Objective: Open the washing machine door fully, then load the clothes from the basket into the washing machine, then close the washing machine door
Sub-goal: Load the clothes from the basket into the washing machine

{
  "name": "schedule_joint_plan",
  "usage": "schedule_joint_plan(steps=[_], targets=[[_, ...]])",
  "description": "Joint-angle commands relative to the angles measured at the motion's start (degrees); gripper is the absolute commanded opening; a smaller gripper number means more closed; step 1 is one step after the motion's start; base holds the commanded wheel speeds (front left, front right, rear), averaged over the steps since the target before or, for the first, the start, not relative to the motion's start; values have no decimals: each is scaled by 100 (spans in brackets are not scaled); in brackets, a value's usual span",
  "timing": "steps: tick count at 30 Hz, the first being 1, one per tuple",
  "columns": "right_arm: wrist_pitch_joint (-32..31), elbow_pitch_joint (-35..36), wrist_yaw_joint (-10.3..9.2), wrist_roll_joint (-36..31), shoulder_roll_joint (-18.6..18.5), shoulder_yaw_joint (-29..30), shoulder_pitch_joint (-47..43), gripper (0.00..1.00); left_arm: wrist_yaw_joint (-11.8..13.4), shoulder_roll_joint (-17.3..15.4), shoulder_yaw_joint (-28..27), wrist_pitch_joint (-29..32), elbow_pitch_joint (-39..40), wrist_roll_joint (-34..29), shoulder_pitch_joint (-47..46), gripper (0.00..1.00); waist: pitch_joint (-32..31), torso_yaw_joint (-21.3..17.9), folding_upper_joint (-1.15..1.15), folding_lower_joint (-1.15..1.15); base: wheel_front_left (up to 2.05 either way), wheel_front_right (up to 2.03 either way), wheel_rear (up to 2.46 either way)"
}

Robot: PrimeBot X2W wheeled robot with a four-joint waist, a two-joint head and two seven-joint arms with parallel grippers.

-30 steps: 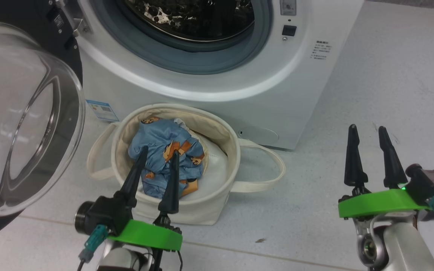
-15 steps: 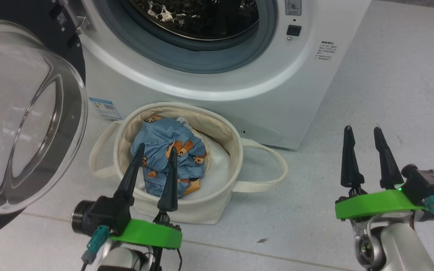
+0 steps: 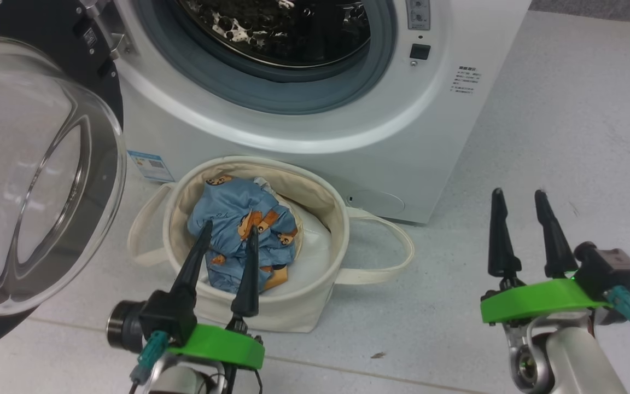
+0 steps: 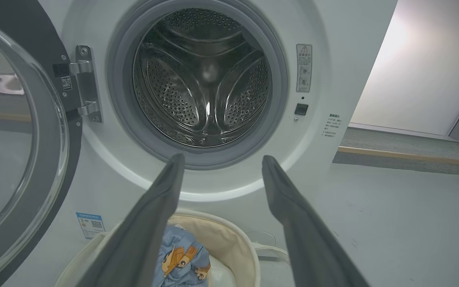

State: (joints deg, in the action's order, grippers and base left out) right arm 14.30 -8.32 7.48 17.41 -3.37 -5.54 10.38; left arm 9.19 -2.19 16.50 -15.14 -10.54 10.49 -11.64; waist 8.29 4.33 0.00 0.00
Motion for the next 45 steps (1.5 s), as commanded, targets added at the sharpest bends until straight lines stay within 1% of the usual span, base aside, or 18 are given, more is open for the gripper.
schedule_joint_plan(steps=[1, 7, 9, 12, 18, 19, 25, 29, 34, 38, 43, 45], targets=[[70, 152, 1, -5, 49, -181, 132, 100, 53, -69, -127, 15, 106, -54, -79, 100, 7, -16, 0, 0, 0, 0, 0], [70, 179, 1, -79, 49, -236, 123, 100, 155, -69, -102, 15, -282, -131, -178, 100, 182, -105, 0, 0, 0, 0, 0], [70, 218, 1, -115, 49, -266, 123, 100, 155, -69, -80, 15, -649, -83, -265, 100, 294, -129, 0, 0, 0, 0, 0], [70, 339, 1, -168, 49, -306, 99, 100, 147, -69, -28, 15, -1315, -174, -578, 100, 516, -163, 0, 0, 0, 0, 0], [70, 691, 1, -271, -38, -386, 48, 100, 3, -69, 158, 15, -2584, -120, -1537, 100, 1205, -275, 0, 0, 0, 0, 0], [70, 691, 1, -271, -38, -386, 48, 100, 3, -69, 158, 15, -2584, -120, -1537, 100, 1205, -275, 0, 0, 0, 0, 0], [70, 985, 1, -318, -141, -339, 239, 100, -8, -69, 257, 15, -4143, -141, -2832, 100, 2023, -444, 0, 0, 0, 0, 0], [70, 1101, 1, -327, -187, -303, 377, 100, -5, -73, 293, 15, -4871, -197, -3608, 100, 2484, -583, 0, 0, 0, 0, 0], [70, 1193, 1, -340, -195, -245, 501, 100, -15, -160, 311, 15, -5676, -239, -4362, 100, 2942, -761, 0, 0, 0, 0, 0], [70, 1329, 1, -343, -186, -194, 582, 100, 26, -261, 397, 94, -6067, -320, -4853, 100, 3290, -865, 0, 0, 0, 0, 0], [70, 1497, 1, -353, -181, -157, 669, 100, 95, -322, 565, 380, -6240, -453, -5293, 100, 3706, -933, 0, 0, 0, 0, 0], [70, 1546, 1, -363, -179, -147, 700, 100, 159, -335, 646, 476, -6271, -523, -5426, 100, 3845, -948, 0, 0, 0, 0, 0]])
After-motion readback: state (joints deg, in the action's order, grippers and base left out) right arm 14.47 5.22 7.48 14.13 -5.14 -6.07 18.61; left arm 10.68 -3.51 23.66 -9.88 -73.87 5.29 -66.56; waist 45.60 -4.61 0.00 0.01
